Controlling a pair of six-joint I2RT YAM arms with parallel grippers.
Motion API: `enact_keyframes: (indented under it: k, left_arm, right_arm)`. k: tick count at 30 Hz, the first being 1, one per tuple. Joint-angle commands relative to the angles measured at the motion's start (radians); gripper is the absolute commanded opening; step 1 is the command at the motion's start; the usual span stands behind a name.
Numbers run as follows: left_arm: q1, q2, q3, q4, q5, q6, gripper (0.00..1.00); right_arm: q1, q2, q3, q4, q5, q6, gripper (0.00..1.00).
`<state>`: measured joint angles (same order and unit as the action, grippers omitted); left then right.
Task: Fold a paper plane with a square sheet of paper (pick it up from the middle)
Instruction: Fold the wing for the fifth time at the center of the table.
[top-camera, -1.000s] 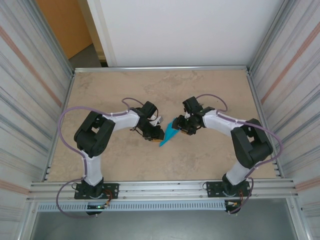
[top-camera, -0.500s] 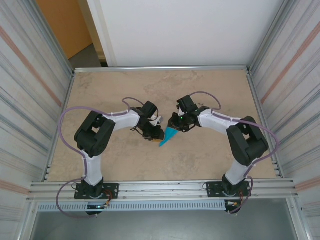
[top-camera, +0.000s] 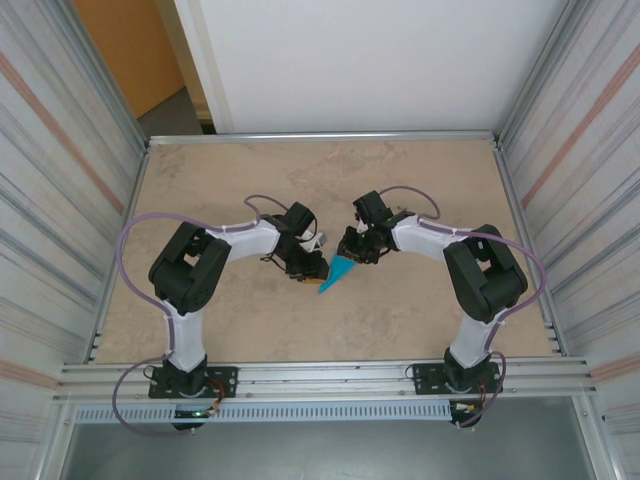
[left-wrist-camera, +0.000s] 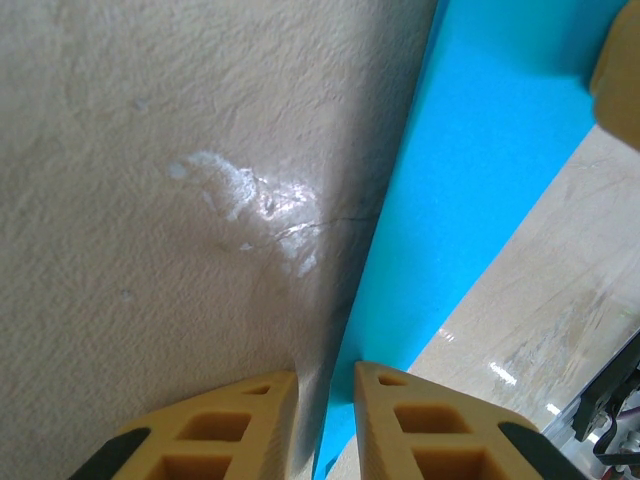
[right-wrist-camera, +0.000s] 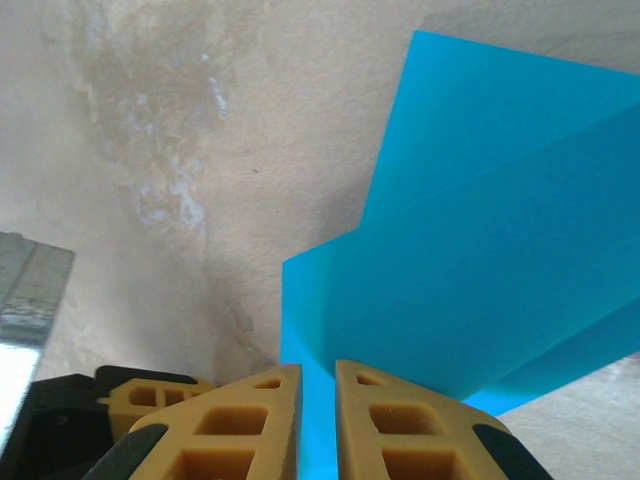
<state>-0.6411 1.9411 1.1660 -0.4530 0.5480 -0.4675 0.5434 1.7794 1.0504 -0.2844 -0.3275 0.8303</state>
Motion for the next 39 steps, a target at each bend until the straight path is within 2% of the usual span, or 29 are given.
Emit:
enact_keyframes:
  k: [1,28,33,39]
  left_arm:
    - [-0.039,0.085,-0.023,-0.01,-0.043,0.017,0.23]
    - [-0.038,0.079,-0.021,-0.013,-0.048,0.007,0.22]
    - [-0.039,0.024,-0.011,-0.015,-0.052,0.0,0.21]
    - [-0.034,-0.101,-0.014,0.003,-0.108,-0.014,0.23]
  right_arm:
    - [-0.01,0.002,-0.019,-0.023,0.03,0.017,0.15]
    - [-0.025,0.023,-0.093,-0.009,0.046,0.038,0.15]
    - [-0.03,0.041,-0.07,-0.041,0.035,0.025,0.15]
    - [-0.032,0.073,0.009,-0.164,0.044,-0.006,0.16]
